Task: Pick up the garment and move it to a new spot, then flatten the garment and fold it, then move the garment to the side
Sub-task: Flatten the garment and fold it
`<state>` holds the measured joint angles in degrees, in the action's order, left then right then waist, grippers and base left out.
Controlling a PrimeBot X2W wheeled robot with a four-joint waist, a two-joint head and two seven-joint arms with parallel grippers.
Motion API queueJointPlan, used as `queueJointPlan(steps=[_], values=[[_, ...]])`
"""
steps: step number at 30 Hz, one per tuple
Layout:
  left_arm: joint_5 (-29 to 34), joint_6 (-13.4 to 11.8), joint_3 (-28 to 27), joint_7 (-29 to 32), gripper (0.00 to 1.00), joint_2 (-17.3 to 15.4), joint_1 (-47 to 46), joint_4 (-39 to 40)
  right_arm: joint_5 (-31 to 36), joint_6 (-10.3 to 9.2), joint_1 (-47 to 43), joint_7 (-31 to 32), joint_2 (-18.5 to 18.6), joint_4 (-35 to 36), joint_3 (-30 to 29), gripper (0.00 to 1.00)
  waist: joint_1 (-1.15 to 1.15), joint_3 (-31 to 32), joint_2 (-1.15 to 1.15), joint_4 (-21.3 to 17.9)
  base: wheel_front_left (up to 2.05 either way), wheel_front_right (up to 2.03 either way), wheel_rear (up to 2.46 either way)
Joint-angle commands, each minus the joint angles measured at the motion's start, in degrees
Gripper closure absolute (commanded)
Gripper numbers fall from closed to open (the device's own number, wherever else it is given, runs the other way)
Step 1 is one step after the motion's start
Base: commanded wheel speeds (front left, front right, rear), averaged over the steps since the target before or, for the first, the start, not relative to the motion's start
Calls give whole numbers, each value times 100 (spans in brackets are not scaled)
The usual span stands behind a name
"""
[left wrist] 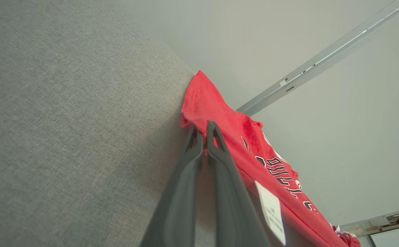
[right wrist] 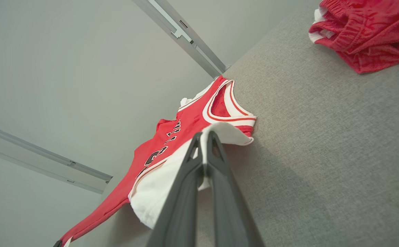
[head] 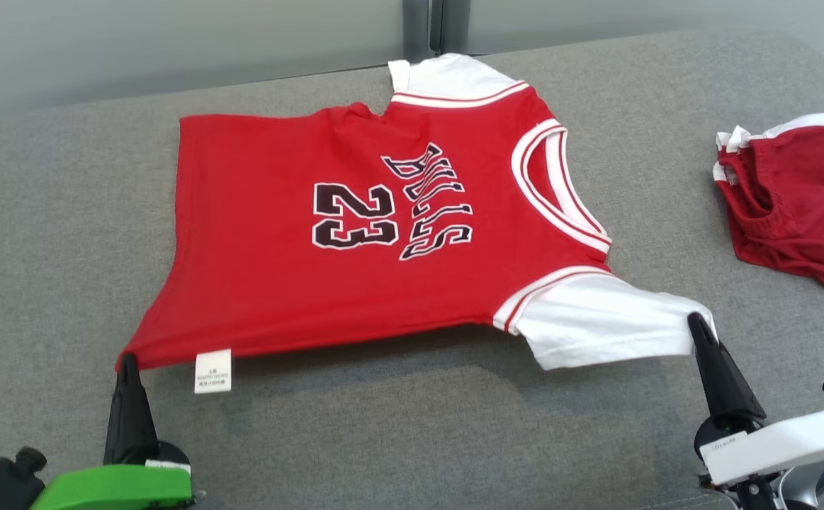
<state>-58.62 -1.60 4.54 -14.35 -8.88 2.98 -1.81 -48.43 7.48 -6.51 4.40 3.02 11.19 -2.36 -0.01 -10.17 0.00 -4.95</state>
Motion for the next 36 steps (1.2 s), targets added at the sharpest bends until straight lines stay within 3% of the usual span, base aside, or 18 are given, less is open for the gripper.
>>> queueJointPlan(steps=[1,16,29,36], values=[[57,-46,-62,-48,100,69,226,53,67,2,-164,-87,2,-93,-10,100,1,232,0,121,0,0,0],[418,-48,-57,-88,100,432,1361,59,284,1,-762,-389,-7,-750,85,100,1,778,0,256,0,0,0],[409,3,54,31,100,404,1425,-96,245,2,-904,-154,-8,-855,171,100,1,981,0,169,0,0,0],[59,28,66,230,100,470,1209,-165,159,2,-712,-85,-9,-1197,251,100,1,1001,0,195,0,0,0]])
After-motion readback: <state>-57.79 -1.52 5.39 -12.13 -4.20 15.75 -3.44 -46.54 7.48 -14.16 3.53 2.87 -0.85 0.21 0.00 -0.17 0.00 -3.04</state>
